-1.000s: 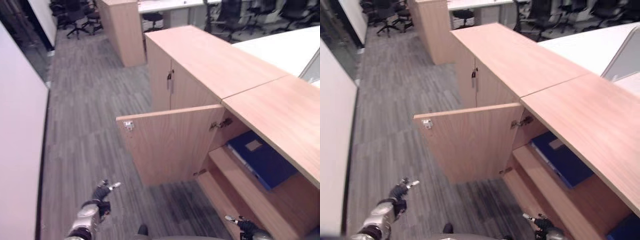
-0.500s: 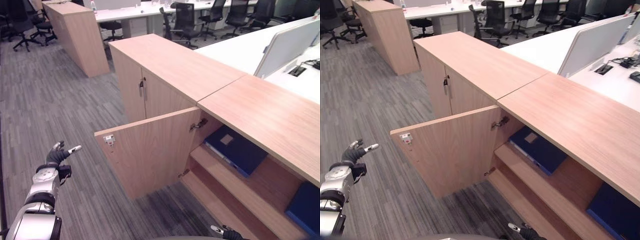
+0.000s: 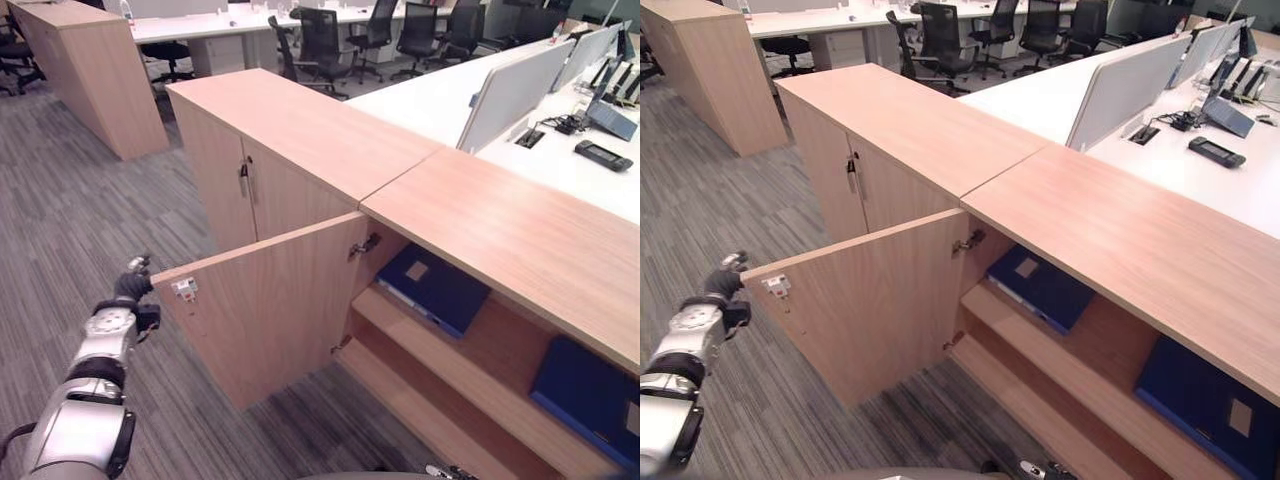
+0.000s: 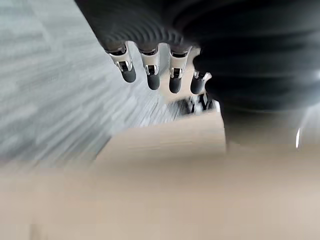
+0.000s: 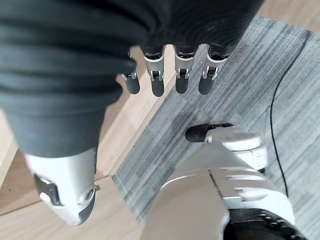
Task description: Put the empty folder in the office cabinet
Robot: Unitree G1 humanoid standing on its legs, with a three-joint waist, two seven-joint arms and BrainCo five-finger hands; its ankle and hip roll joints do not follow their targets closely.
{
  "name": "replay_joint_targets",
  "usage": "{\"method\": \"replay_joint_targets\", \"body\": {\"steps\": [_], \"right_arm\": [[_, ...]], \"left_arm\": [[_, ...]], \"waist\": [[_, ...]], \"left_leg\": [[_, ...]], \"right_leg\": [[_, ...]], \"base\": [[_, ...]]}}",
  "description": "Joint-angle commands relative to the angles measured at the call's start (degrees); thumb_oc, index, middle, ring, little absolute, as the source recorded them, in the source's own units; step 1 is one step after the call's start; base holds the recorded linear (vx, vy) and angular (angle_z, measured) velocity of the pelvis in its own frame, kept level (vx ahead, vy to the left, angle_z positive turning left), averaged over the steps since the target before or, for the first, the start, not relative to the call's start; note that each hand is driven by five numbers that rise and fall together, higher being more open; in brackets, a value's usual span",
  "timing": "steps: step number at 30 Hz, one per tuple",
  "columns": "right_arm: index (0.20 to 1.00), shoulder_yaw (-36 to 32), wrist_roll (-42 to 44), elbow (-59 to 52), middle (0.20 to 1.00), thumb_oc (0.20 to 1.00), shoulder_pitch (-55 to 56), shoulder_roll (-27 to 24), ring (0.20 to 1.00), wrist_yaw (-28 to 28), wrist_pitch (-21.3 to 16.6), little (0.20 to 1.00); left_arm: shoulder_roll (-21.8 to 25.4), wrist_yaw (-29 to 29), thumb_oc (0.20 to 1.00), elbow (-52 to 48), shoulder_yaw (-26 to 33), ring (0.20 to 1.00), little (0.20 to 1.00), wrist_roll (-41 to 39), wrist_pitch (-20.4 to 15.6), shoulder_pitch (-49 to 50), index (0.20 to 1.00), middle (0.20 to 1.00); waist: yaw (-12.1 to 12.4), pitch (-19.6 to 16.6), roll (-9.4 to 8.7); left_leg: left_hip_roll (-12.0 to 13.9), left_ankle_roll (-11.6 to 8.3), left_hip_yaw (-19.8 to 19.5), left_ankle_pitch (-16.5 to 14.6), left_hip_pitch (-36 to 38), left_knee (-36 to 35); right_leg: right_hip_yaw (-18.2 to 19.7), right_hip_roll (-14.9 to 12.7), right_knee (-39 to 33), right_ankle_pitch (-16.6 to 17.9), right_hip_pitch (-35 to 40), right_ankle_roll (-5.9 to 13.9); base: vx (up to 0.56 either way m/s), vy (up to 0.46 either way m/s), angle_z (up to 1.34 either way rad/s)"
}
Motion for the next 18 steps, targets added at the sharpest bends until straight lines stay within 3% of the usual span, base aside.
{"method": "replay_joint_targets", "body": {"steps": [1, 11, 18], "right_arm": [[1.0, 1.43, -0.3, -0.13, 1.0, 1.0, -3.29, -2.52, 1.0, 0.23, -0.82, 1.0], [1.0, 2.0, -0.82, -0.02, 1.0, 1.0, -3.48, -1.34, 1.0, -0.02, -0.64, 1.0], [1.0, 0.25, 0.32, -0.69, 1.0, 1.0, -4.11, -0.67, 1.0, -0.29, -0.74, 1.0]], "left_arm": [[-1.99, -0.05, 1.0, 2.57, -0.41, 1.0, 1.0, -1.39, -3.16, -8.73, 1.0, 1.0], [-11.5, -0.99, 1.0, 1.85, -3.8, 1.0, 1.0, -1.48, -3.2, -7.87, 1.0, 1.0], [-17.17, -2.46, 1.0, -7.68, -8.16, 1.0, 1.0, 0.3, -3.48, -0.16, 1.0, 1.0]], "waist": [[0.34, 3.09, 2.47], [-0.25, 3.26, 1.13], [0.8, 3.68, 1.44]], "left_leg": [[1.62, -0.11, -0.46, -4.59, 1.74, 0.86], [0.67, 0.71, -0.33, -5.28, 1.72, 0.86], [-0.2, 1.35, -1.16, -5.43, 1.46, 0.86]], "right_leg": [[-1.79, -3.19, 4.29, -0.26, 2.53, 5.49], [-1.61, -4.12, 5.22, 1.51, 1.83, 5.49], [-2.75, -5.22, 5.88, 3.04, 2.01, 5.49]], "base": [[0.0, 0.03, -0.01], [0.0, 0.013, 0.01], [-0.01, 0.025, 0.06]]}}
